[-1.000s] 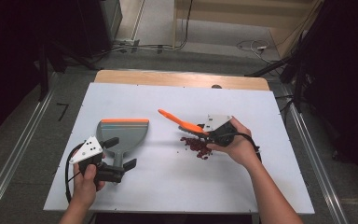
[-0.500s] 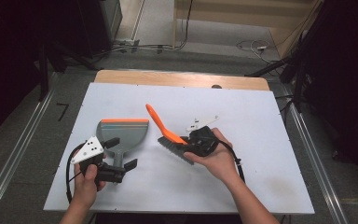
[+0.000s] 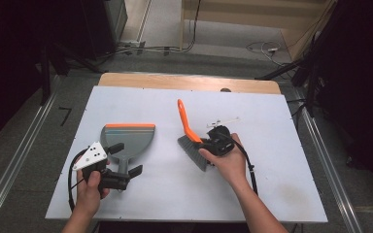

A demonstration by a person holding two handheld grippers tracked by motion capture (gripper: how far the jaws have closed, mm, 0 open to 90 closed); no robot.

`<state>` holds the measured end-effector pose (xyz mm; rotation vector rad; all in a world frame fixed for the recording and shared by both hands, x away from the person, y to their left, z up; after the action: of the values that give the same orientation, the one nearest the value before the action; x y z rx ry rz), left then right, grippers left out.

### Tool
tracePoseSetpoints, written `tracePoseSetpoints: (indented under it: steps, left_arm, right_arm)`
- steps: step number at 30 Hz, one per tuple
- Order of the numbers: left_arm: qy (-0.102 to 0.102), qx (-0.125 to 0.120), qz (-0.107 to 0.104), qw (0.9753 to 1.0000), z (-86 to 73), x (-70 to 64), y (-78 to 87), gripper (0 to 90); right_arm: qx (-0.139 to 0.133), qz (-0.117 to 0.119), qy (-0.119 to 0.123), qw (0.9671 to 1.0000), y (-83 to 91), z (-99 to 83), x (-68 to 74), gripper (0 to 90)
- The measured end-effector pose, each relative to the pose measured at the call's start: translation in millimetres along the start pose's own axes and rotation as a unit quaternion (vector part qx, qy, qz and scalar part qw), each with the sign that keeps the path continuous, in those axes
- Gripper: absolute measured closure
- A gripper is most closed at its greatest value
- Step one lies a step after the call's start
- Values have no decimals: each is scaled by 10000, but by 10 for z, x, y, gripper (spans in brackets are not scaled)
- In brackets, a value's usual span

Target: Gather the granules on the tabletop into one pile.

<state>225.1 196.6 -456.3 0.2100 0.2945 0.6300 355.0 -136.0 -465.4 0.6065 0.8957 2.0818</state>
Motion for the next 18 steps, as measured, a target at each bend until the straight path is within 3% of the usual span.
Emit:
tracePoseSetpoints:
  steps: [8, 18]
  left_arm:
    - [-2, 11, -15, 10000, -2, -13, -21, 0]
    - [6, -11, -18, 10000, 1, -5, -13, 0]
  right_arm:
    - [-78, -175, -243, 9995, 79, -54, -184, 691]
    - [-212, -247, -506, 9982, 179, -62, -292, 691]
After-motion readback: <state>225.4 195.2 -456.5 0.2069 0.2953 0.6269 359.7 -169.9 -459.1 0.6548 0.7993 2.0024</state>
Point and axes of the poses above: each handheld gripper's, and its own axes: y roughly backward along the jaws, z roughly out of its top, x roughly to its left, the point moved 1 cm from there along -y, roughly forward along the jaws, and after that the axes turned 9 degrees about -z, right-handed, at the moved point
